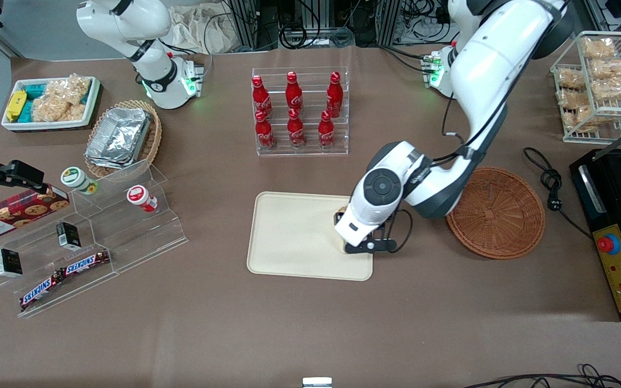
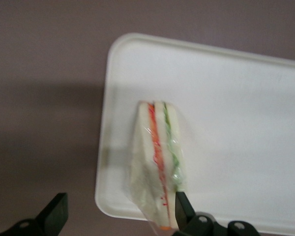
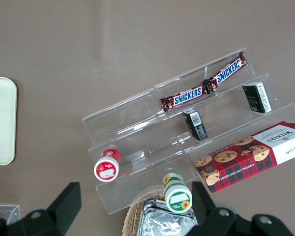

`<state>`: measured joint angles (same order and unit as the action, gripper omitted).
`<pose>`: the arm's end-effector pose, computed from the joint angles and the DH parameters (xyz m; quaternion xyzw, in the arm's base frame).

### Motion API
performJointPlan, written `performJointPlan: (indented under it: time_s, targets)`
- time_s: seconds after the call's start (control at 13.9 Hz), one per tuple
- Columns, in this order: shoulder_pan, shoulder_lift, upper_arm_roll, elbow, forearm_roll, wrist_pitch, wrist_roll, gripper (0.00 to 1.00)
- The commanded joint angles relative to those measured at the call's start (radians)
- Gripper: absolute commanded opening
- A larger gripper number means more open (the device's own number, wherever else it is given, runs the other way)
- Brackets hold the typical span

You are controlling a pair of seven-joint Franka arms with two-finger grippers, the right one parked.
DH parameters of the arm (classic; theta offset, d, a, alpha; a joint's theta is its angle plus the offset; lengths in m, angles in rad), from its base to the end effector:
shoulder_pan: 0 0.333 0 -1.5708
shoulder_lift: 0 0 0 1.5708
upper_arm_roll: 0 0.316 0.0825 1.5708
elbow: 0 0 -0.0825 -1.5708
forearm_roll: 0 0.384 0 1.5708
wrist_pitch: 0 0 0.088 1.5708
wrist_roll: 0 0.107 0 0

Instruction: Place sandwich from basket to tray

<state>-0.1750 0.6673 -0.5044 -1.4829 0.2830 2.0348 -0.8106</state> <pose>0.5945 -0.3800 0.3151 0.9986 0.0436 -0.0289 0.0106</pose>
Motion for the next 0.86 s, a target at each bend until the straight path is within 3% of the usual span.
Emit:
performJointPlan:
  time_s: [0.0,0.14,0.36,0.79]
  targets:
    - [0.042,-0.196,-0.002,-0.071,0.008,-0.144,-0.018,0.98]
    - [0.064,-0.3,-0.003,-0.1,-0.01,-0.234,-0.018,0.98]
    - [0.147,-0.443,-0.005,-0.21,-0.074,-0.229,0.002,0.98]
    - [0.227,-0.512,-0.002,-0.232,-0.127,-0.239,0.079,0.98]
